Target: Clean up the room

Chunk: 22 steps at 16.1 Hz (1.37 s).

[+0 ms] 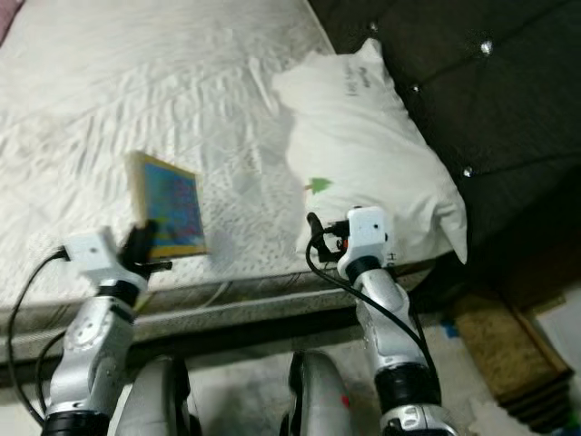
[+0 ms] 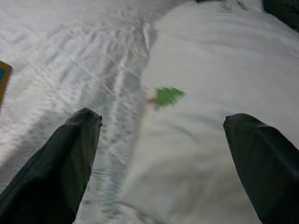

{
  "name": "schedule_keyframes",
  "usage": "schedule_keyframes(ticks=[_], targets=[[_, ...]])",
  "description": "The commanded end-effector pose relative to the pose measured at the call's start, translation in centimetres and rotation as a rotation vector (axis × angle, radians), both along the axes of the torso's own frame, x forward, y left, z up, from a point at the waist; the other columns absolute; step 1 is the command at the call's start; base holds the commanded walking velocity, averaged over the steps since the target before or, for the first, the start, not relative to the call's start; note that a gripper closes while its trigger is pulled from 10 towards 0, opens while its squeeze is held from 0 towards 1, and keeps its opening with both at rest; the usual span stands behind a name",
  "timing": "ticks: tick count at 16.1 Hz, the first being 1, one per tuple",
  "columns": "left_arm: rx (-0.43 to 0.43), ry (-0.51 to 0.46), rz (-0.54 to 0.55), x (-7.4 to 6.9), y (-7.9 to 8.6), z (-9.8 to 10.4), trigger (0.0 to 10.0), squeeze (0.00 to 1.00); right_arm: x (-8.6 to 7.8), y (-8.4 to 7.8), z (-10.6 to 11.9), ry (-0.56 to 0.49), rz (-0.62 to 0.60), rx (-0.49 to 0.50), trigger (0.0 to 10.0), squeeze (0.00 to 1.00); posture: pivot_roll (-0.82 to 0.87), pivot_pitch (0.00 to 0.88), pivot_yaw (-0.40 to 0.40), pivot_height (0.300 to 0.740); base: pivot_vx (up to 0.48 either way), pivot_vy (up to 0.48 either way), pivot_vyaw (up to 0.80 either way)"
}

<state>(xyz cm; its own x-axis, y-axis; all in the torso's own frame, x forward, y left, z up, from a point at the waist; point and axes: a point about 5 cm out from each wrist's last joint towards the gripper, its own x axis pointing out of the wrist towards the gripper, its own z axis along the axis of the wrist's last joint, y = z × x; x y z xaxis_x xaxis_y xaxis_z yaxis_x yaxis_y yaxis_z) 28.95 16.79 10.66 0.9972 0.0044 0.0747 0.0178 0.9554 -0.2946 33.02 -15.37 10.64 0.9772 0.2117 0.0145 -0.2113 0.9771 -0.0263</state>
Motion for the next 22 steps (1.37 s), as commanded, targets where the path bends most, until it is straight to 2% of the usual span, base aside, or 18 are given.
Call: schedule_keyframes(ticks=[1,4,7,9,22], targets=[[-0.015,-0.027,-0.042,0.09,-1.37,0.51,10.0,0.00,-0.33,-1.23,-0.46,0.014,-0.039,-0.009,10.0,0.00,-0.07,0.176,-0.077,0.605,0.000,0.000,0.00],[-0.018,-0.028,-0.040,0.17,-1.32,0.51,10.0,0.00,-0.39,-1.10,-0.39,-0.001,-0.024,-0.046,10.0,0.00,-0.07,0.176,-0.077,0.605,0.000,0.000,0.00],[-0.022,-0.037,-0.043,0.46,-1.47,0.72,10.0,0.00,-0.36,-1.12,-0.41,0.002,-0.026,-0.042,10.0,0.00,-0.08,0.178,-0.083,0.605,0.000,0.000,0.79],[-0.020,-0.049,-0.052,0.56,-1.53,0.84,10.0,0.00,-0.35,-1.14,-0.44,0.004,-0.029,-0.040,10.0,0.00,-0.08,0.176,-0.082,0.605,0.000,0.000,0.00],[-0.031,-0.059,-0.079,0.71,-1.82,0.92,10.0,0.00,-0.33,-1.11,-0.35,-0.006,-0.028,-0.049,10.0,0.00,-0.08,0.173,-0.081,0.605,0.324,0.000,0.00]])
